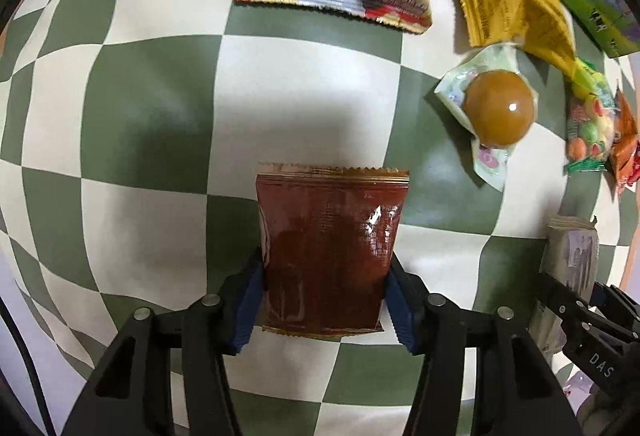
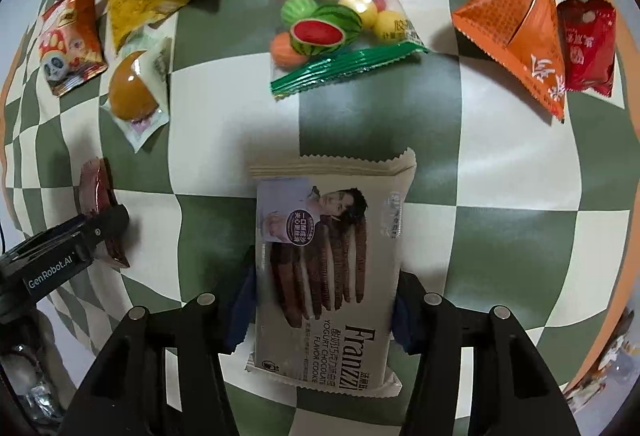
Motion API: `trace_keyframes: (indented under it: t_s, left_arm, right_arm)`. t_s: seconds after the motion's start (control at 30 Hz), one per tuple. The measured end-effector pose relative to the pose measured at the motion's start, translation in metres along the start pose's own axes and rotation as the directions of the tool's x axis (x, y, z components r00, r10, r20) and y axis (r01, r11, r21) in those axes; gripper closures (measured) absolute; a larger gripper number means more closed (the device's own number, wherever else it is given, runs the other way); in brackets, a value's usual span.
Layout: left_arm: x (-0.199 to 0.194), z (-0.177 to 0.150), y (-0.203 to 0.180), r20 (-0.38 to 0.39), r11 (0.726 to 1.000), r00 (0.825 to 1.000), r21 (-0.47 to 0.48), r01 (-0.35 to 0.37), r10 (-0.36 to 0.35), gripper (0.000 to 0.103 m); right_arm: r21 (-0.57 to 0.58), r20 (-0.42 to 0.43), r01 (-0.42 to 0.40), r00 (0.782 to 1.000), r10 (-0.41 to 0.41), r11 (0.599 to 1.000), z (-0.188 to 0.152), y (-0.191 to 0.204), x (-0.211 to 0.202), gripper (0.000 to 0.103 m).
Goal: Organize snacks
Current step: 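Carry the jerky and Franzzi packs into the box and open both tools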
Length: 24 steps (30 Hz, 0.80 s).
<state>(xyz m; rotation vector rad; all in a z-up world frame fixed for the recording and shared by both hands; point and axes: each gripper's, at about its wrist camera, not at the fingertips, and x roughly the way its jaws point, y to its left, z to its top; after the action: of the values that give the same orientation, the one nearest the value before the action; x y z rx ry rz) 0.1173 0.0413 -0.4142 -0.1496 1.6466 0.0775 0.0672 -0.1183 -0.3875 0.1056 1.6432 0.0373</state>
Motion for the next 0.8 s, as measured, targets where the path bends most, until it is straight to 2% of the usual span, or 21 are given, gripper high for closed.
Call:
trace_keyframes:
  t_s: [0.1,0.23,0.4,0.53,0.6,0.7,0.8]
  left_arm:
    - [-0.016,0.006,-0.001,0.010,1.000,1.000,-0.002,0.022,-0.022,0.051]
    - [-0.048,0.000,-0.005,0.061,0.998,0.997,0.022,0.053,-0.054,0.051]
    - [-0.116,0.006,-0.017,0.152,0.988,0.977,0.061,0.141,-0.149,0.051]
    - [-0.175,0.055,-0.022,0.219,0.973,0.949,0.105,0.207,-0.226,0.051]
    - [-0.200,0.079,-0.026,0.250,0.966,0.935,0.129,0.224,-0.251,0.051]
    - [-0.220,0.125,-0.040,0.283,0.965,0.927,0.155,0.210,-0.247,0.051]
    - [-0.230,0.177,-0.056,0.283,0.966,0.927,0.155,0.208,-0.245,0.051]
  right_arm:
    - [0.004,0.014,-0.027,1.000,0.027,1.000,-0.003,0.002,-0.008,0.046]
    - [0.004,0.048,-0.084,0.995,0.084,0.996,-0.005,0.007,-0.030,0.046]
    - [-0.018,0.123,-0.192,0.974,0.193,0.981,0.006,0.020,-0.085,0.046]
    - [-0.037,0.206,-0.263,0.942,0.265,0.964,0.031,0.032,-0.143,0.046]
    - [-0.050,0.256,-0.296,0.919,0.299,0.954,0.051,0.033,-0.173,0.046]
    - [-0.070,0.330,-0.309,0.890,0.315,0.948,0.082,0.031,-0.212,0.046]
    - [-0.086,0.402,-0.260,0.874,0.272,0.962,0.122,0.024,-0.237,0.046]
